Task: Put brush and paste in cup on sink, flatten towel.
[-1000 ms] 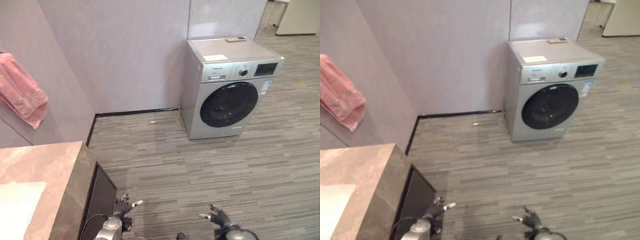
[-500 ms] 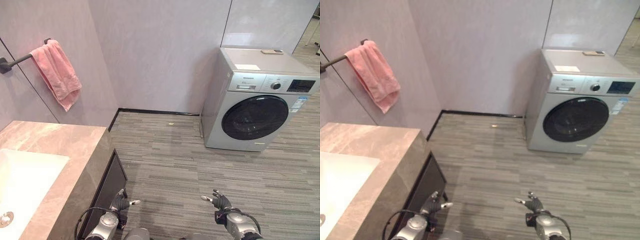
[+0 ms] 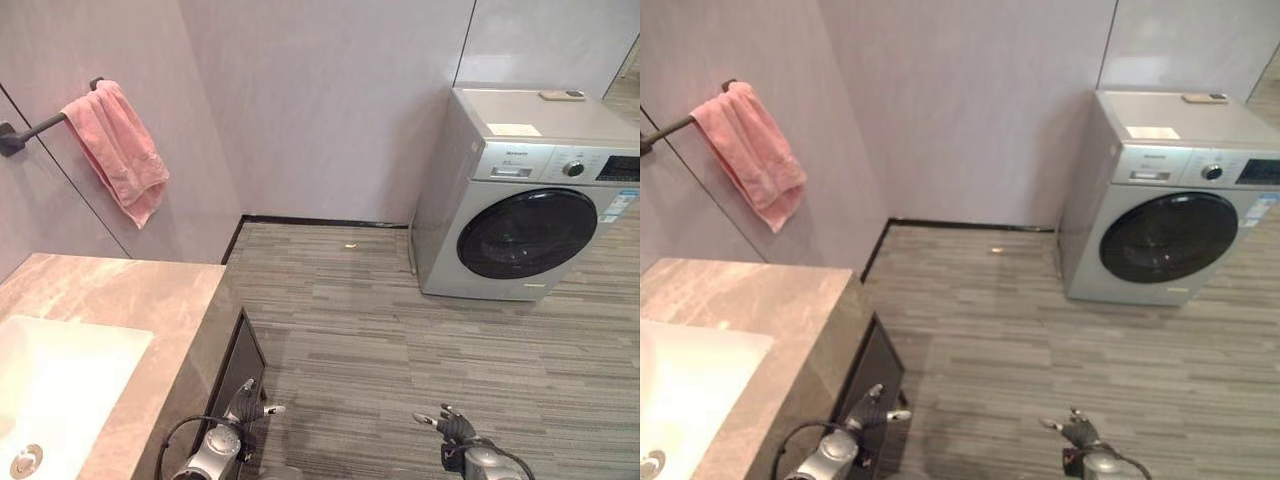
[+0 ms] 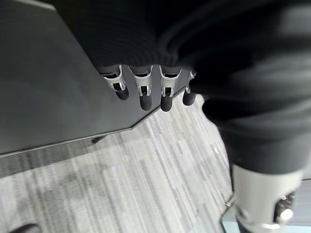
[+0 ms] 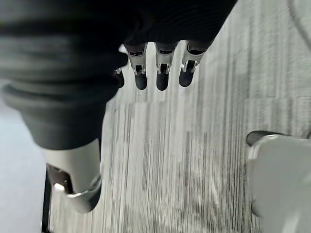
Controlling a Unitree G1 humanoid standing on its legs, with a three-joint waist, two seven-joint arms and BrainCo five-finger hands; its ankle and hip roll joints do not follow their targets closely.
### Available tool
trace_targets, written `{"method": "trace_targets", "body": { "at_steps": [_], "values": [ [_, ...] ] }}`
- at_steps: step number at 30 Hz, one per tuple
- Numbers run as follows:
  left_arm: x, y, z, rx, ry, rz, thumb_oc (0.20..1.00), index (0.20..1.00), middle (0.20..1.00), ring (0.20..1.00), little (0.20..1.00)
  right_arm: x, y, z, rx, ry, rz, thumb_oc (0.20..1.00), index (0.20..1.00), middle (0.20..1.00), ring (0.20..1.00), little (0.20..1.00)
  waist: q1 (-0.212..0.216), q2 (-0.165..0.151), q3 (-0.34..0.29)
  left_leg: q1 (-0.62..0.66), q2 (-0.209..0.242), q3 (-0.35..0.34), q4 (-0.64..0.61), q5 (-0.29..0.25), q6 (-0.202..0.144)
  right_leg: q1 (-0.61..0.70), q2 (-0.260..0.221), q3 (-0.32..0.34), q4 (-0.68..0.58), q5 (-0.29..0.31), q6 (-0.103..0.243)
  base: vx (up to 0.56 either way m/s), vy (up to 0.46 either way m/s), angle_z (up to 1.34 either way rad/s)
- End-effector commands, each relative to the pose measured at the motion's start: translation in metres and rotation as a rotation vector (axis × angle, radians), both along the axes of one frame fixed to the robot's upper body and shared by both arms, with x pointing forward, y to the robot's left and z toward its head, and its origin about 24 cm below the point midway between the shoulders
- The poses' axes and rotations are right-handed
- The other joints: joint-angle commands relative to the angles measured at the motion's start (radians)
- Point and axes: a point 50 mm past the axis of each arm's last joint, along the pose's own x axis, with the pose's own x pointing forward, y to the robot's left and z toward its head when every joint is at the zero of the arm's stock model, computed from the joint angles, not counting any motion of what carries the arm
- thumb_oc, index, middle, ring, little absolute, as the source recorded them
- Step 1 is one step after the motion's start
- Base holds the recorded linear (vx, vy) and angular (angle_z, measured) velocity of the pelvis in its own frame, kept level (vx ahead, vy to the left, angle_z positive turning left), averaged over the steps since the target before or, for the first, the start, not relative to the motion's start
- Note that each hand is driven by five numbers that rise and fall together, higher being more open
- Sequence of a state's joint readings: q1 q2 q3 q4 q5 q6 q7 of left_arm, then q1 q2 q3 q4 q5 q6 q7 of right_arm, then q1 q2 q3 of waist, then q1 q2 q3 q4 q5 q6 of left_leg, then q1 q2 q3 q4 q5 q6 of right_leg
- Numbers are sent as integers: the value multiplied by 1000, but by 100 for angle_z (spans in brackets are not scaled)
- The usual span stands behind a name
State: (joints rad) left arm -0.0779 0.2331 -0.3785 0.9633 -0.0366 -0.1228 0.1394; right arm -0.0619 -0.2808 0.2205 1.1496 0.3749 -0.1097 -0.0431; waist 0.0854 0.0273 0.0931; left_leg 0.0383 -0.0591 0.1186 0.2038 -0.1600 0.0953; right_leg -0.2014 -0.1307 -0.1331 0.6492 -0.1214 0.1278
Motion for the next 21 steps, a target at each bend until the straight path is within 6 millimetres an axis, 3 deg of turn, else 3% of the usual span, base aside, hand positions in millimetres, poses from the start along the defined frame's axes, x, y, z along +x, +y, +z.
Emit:
{"method": "trace_targets", "body": {
  "at_steps": [1, 3, 5, 8, 11, 15, 17, 20, 21],
  "values": [
    [20, 4, 14, 30, -83, -61, 1000, 1000, 1000, 1000, 1000, 23, -17, 16, -43, -108, -33, 1000, 1000, 1000, 1000, 1000, -20, -2, 48, 77, -28, -27, -39, 10, -18, -4, 12, 16, -16, 134, 37, 179, 20, 12],
    [19, 6, 12, 39, -69, -55, 1000, 1000, 1000, 1000, 1000, 23, -21, 17, -57, -111, -30, 1000, 1000, 1000, 1000, 1000, -19, -13, 45, 99, -35, -21, -55, -3, -21, -30, -16, -38, -133, 133, 30, 211, -19, 12],
    [18, 7, 10, 36, -58, -33, 1000, 1000, 1000, 1000, 1000, 25, -27, 20, -71, -119, -46, 1000, 1000, 1000, 1000, 1000, -29, -21, 42, 111, -37, -39, -57, -11, -33, -47, -9, -40, -245, 140, 30, 248, -83, 12],
    [21, 7, 10, 42, -61, -19, 1000, 1000, 1000, 1000, 1000, 30, -29, 23, -73, -138, -77, 1000, 1000, 1000, 1000, 1000, -36, -30, 38, 144, -32, -54, -62, -18, -59, -60, -15, -33, -411, 198, 46, 274, -98, 24],
    [21, 12, 9, 75, -45, -27, 1000, 1000, 1000, 1000, 1000, 32, -31, 23, -61, -130, -94, 1000, 1000, 1000, 1000, 1000, -41, -30, 23, 190, -14, -62, -67, -17, -76, -81, 10, -43, -405, 217, 42, 348, -118, 12],
    [19, 18, 5, 106, -9, -8, 1000, 1000, 1000, 1000, 1000, 27, -30, 19, -58, -99, -91, 1000, 1000, 1000, 1000, 1000, -43, -38, -22, 225, 35, -99, -47, -19, -107, -33, 90, -25, -392, 164, 3, 389, -204, 39],
    [15, 21, 2, 104, 17, 32, 1000, 1000, 1000, 1000, 1000, 22, -32, 17, -71, -74, -84, 1000, 1000, 1000, 1000, 1000, -44, -34, -37, 212, 60, -113, -1, 42, -132, 5, 114, -34, -426, 151, -17, 379, -217, 8],
    [18, 25, 1, 117, 35, 63, 1000, 1000, 1000, 1000, 1000, 17, -38, 16, -102, -57, -88, 1000, 1000, 1000, 1000, 1000, -47, -52, -41, 117, 91, -108, 215, 244, -192, 90, 125, -43, -506, 136, -54, 304, -202, 11],
    [18, 25, 1, 117, 35, 63, 1000, 1000, 1000, 1000, 1000, 18, -38, 17, -102, -57, -88, 1000, 1000, 1000, 1000, 1000, -49, -51, -41, 114, 92, -111, 219, 242, -193, 91, 126, -46, -508, 137, -55, 278, -257, 19]
  ]
}}
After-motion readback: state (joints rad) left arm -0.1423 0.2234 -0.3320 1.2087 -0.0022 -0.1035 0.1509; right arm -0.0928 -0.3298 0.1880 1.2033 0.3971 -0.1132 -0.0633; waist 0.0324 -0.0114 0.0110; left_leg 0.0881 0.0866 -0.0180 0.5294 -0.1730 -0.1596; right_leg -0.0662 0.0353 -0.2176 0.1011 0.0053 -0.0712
